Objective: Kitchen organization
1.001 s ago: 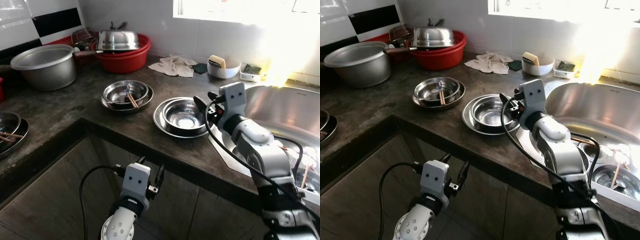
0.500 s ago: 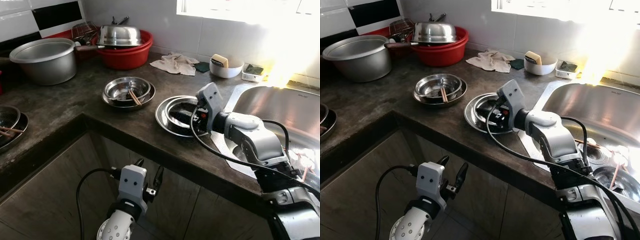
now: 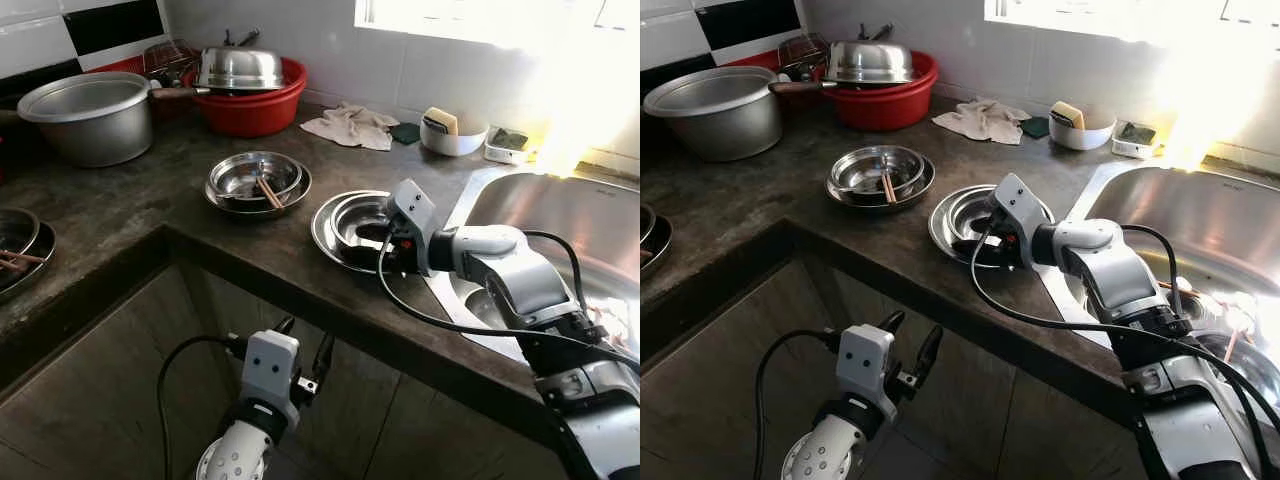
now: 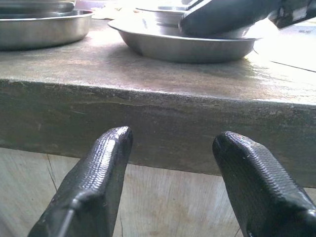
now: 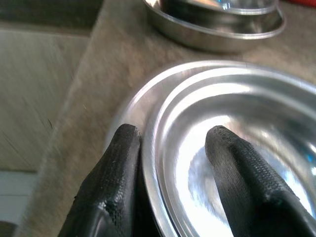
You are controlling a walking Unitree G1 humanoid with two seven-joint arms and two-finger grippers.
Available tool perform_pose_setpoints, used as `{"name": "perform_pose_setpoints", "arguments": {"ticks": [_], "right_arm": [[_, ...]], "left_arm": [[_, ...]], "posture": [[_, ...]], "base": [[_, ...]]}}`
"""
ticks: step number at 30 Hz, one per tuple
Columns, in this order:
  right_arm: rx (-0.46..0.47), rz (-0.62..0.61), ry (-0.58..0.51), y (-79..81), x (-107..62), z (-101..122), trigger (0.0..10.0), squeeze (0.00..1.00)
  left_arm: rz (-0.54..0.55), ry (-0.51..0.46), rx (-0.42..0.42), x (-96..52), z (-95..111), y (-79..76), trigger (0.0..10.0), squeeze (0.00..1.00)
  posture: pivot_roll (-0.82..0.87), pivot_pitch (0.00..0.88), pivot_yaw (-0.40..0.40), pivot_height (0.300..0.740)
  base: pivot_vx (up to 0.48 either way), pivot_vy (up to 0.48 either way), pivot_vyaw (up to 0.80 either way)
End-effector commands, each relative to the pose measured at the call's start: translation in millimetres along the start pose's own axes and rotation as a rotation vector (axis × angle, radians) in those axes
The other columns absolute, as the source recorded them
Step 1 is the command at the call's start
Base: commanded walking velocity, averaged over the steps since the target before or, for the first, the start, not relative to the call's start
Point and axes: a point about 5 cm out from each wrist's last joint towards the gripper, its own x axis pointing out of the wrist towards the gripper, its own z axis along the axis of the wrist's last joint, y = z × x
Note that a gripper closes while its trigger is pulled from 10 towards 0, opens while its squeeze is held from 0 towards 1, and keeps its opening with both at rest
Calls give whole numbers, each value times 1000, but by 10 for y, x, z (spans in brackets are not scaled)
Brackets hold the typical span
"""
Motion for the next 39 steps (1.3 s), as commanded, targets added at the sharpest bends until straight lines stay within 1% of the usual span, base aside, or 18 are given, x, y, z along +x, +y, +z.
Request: {"name": "perform_pose_setpoints", "arguments": {"ticks": [1, 4, 11, 16, 19, 21, 22, 29, 30, 31, 39], "right_arm": [[-32, -14, 16, -33, -3, 35, 10000, 0], [-48, -42, 48, -72, 0, 7, 10000, 0], [-61, -113, 77, -168, 11, -11, 10000, 0], [-79, -120, 94, -173, 29, -17, 10000, 0], [-113, -110, 112, -161, 47, -20, 10000, 0], [-125, -101, 128, -151, 53, -31, 10000, 0], [-145, -79, 154, -130, 63, -55, 10000, 0], [-183, -91, 200, -148, 84, -79, 10000, 0], [-192, -96, 209, -158, 90, -80, 3608, 0], [-197, -103, 210, -169, 99, -67, 0, 0], [-218, -153, 182, -224, 122, 24, 0, 0]], "left_arm": [[-16, -20, 0, -1, 35, -27, 10000, 0], [-17, -22, 3, 0, 35, -24, 10000, 0], [-21, -20, 9, -4, 26, -25, 10000, 0], [-24, -19, 11, -7, 22, -25, 10000, 0], [-25, -18, 12, -5, 24, -25, 10000, 0], [-26, -18, 12, -2, 24, -25, 10000, 0], [-25, -18, 13, 1, 25, -25, 10000, 0], [-21, -18, 13, 11, 28, -23, 10000, 0], [-20, -18, 13, 12, 28, -22, 10000, 0], [-17, -18, 13, 14, 27, -20, 10000, 0], [-10, -19, 13, 23, 29, -16, 10000, 0]], "posture": [[32, 53, -45, 740], [31, 51, -43, 740], [34, 39, -39, 740], [34, 39, -39, 740], [32, 41, -37, 740], [32, 42, -36, 740], [32, 42, -36, 740], [30, 50, -38, 740], [30, 50, -38, 740], [32, 53, -39, 740], [32, 53, -41, 740]], "base": [[0, 0, 0], [0, 0, 0], [0, 0, 0], [0, 0, 0], [0, 0, 0], [0, 0, 0], [0, 0, 0], [0, 0, 0], [0, 0, 0], [0, 0, 0], [0, 0, 0]]}}
